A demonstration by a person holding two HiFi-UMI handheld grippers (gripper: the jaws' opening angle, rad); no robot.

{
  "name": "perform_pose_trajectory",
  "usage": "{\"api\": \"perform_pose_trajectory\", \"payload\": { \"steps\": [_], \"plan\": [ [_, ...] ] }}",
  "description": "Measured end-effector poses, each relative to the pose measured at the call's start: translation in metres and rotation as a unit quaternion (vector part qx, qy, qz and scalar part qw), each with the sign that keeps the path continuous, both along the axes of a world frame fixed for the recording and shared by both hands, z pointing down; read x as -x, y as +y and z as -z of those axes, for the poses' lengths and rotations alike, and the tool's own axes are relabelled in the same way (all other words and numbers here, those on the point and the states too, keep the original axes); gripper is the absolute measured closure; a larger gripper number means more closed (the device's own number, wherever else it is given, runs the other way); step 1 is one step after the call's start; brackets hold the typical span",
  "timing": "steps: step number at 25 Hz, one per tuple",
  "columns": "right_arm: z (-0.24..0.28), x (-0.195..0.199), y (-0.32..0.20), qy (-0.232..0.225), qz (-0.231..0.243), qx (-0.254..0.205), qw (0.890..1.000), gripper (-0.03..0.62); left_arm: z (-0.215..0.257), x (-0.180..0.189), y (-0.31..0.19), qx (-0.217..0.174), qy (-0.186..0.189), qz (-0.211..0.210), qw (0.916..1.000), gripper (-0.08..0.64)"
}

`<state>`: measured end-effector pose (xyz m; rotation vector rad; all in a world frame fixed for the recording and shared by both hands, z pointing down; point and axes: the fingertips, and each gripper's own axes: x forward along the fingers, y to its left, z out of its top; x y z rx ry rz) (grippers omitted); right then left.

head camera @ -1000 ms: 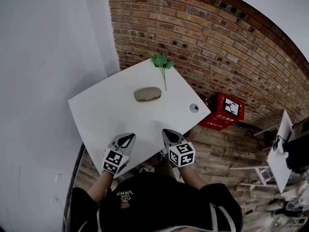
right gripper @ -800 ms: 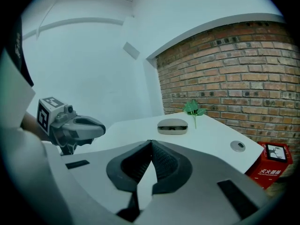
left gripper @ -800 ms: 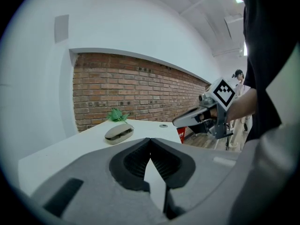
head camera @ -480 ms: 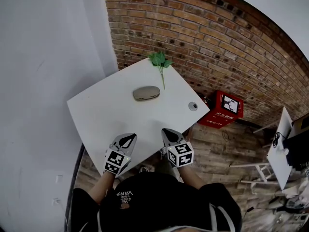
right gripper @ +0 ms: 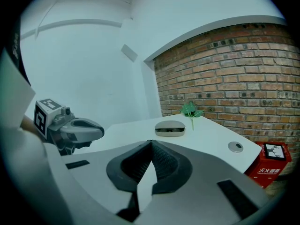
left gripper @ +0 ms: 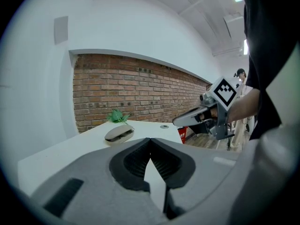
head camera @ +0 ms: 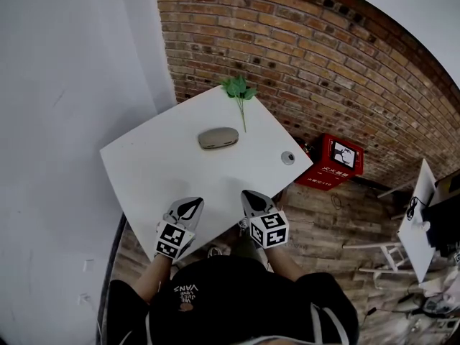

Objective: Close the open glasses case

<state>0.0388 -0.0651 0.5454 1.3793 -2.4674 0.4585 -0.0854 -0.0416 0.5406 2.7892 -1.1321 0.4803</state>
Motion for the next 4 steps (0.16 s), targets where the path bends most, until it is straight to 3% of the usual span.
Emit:
{"api": "perform_pose_trajectory", "payload": {
  "steps": [4],
  "plan": [
    [-0.0001, -0.0029, -0.0033, 0.000, -0.004, -0.001, 1.000, 0.594, -0.0015, 0.0013, -0.0030, 0.004, -0.001, 0.005, 1.0000, 0.554]
  ]
}}
